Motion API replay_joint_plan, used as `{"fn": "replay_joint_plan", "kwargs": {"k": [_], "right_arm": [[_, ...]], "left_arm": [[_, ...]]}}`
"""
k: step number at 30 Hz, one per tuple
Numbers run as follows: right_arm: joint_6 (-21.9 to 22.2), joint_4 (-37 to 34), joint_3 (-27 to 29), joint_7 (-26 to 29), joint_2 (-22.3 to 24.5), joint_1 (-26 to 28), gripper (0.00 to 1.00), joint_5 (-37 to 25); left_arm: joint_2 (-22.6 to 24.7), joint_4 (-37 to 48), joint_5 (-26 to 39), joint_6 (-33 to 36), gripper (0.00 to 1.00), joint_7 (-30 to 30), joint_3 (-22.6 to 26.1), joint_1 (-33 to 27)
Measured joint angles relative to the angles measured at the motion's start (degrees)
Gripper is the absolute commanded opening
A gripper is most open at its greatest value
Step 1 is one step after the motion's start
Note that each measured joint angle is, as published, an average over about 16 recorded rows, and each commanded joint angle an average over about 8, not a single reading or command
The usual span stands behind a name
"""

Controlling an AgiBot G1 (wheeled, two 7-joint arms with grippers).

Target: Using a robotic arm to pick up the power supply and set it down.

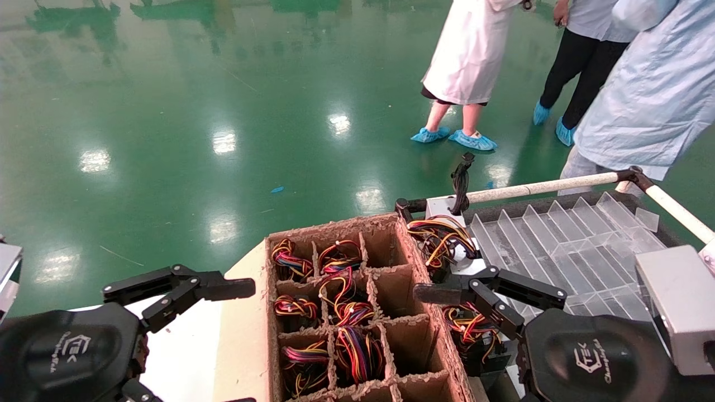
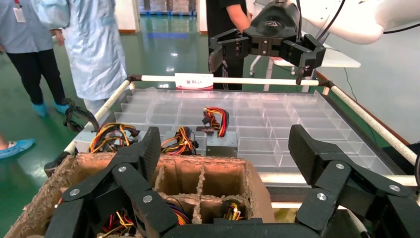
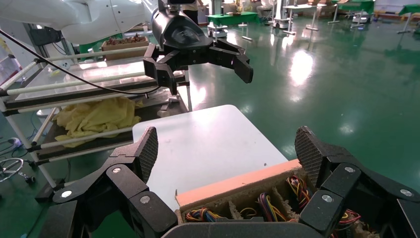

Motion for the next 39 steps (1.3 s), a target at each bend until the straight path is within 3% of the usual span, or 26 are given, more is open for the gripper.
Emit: {"fn": "replay_joint_plan", "kwargs": {"k": [15,34,36,39], "right_arm": [[0.5,-2.0,-2.5,0.4,-1.9,1.6,1.0,-4.4],[2.0,-16.3,-11.3,-1.3,-12.2,9.8,1.0,-19.9],[2.3,-18.1,-12.1,-1.7,-13.5,10.6,0.89,-21.3],[2.8,-20.8,-13.2,-2.4,-15.3,11.8,0.55,-23.3]], "left_arm": [[0.0,0.0,0.0,0.0,0.0,0.0,0.0,0.0],[0.0,0.0,0.0,0.0,0.0,0.0,0.0,0.0],[0.0,0.0,0.0,0.0,0.0,0.0,0.0,0.0],[0.0,0.0,0.0,0.0,0.0,0.0,0.0,0.0]]}}
